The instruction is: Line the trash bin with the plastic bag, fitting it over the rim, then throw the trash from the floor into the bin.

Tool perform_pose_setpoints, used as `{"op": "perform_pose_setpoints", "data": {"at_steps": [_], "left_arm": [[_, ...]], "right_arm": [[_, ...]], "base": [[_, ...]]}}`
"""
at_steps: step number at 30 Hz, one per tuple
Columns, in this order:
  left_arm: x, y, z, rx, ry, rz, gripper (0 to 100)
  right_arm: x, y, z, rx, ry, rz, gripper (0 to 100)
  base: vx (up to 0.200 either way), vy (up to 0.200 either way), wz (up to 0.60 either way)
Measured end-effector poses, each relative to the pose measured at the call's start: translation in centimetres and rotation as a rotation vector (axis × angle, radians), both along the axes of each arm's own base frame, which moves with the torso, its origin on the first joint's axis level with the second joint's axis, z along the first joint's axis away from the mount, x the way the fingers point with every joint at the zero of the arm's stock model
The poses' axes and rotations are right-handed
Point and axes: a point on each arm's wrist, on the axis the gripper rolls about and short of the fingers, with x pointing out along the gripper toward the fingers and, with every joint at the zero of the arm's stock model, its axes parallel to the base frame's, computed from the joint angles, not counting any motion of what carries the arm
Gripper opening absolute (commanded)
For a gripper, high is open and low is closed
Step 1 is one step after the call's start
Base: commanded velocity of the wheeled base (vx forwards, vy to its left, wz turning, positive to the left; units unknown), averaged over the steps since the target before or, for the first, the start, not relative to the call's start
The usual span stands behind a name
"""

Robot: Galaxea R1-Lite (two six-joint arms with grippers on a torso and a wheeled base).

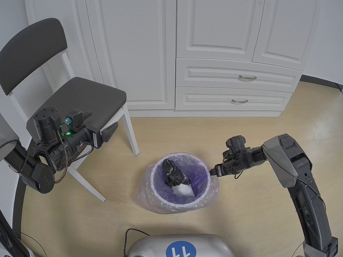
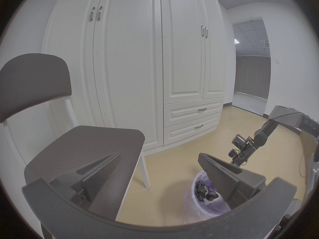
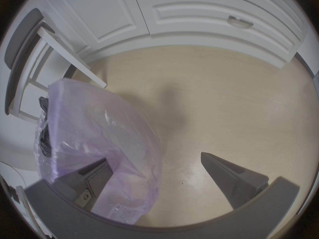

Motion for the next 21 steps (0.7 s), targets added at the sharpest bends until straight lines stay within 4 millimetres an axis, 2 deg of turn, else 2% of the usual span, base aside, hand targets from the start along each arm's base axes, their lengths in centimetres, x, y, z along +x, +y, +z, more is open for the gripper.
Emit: {"op": "perform_pose_setpoints", "data": {"at_steps": [9,16,21], "left_arm": [[0.0,-0.7,-0.4,0.002,0.01,-0.023,100],[0.0,-2.4,-2.0,0.013,0.062,-0.074,100],[0.8,-3.5,-4.4,0.029,0.134,-0.099,100]], "right_arm": [[-0.4,0.2,-2.5,0.045,0.131,0.031,100],[-0.3,0.0,-1.2,0.091,0.092,0.043,100],[-1.5,-0.4,-0.6,0.133,0.047,0.059,100]], "base": [[0.0,0.0,0.0],[0.0,0.0,0.0],[0.0,0.0,0.0]]}}
